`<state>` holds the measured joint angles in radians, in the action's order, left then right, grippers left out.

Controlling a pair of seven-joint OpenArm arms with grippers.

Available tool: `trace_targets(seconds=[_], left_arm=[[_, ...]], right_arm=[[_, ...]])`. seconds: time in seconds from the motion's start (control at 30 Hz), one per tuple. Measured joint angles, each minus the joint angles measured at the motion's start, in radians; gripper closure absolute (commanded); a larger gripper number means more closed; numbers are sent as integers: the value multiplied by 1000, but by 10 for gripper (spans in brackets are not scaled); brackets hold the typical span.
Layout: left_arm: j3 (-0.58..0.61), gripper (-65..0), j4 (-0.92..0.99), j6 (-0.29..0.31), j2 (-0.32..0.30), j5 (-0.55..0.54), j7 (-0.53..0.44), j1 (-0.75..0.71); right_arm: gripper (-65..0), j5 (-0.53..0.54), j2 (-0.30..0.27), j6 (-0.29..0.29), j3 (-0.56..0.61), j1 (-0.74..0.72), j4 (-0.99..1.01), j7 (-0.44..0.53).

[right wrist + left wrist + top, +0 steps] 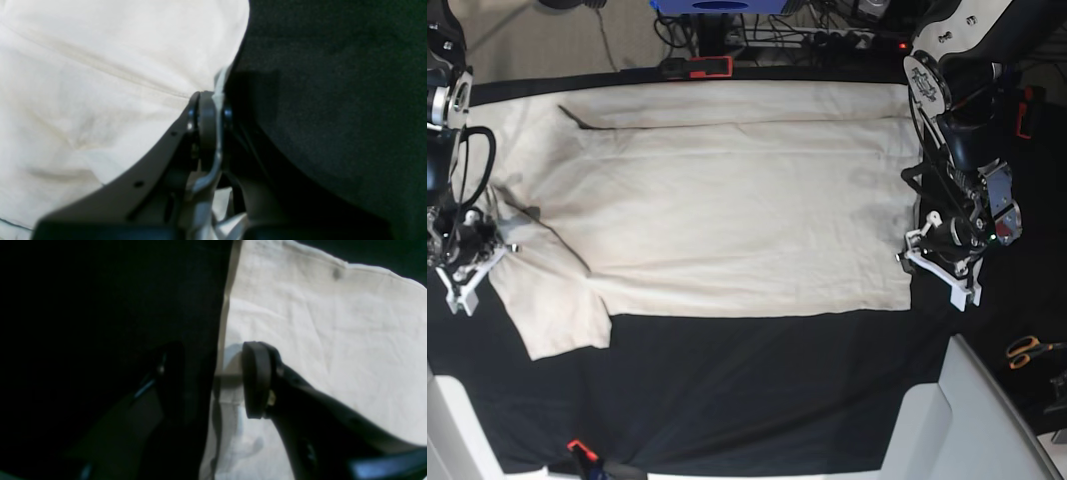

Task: Fold the T-shirt properly
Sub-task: 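Move the left gripper down to the shirt's side edge and grasp it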

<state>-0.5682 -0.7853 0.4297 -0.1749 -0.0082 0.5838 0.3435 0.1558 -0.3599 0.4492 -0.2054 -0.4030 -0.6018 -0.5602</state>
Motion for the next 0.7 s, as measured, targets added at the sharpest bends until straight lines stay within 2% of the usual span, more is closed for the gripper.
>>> trace_targets(seconds=[0.6,0.67,0.7], left_arm=[[-2,-278,37,-7,56,-26,-72,-3],[-3,-232,37,-7,58,-26,-75,-4],[-3,-188,37,-7,58,-27,-76,-6]], right_arm=[[-2,0,2,0,0,0,0,0],[-2,0,2,0,0,0,0,0],[-2,0,2,-1,0,0,0,0]])
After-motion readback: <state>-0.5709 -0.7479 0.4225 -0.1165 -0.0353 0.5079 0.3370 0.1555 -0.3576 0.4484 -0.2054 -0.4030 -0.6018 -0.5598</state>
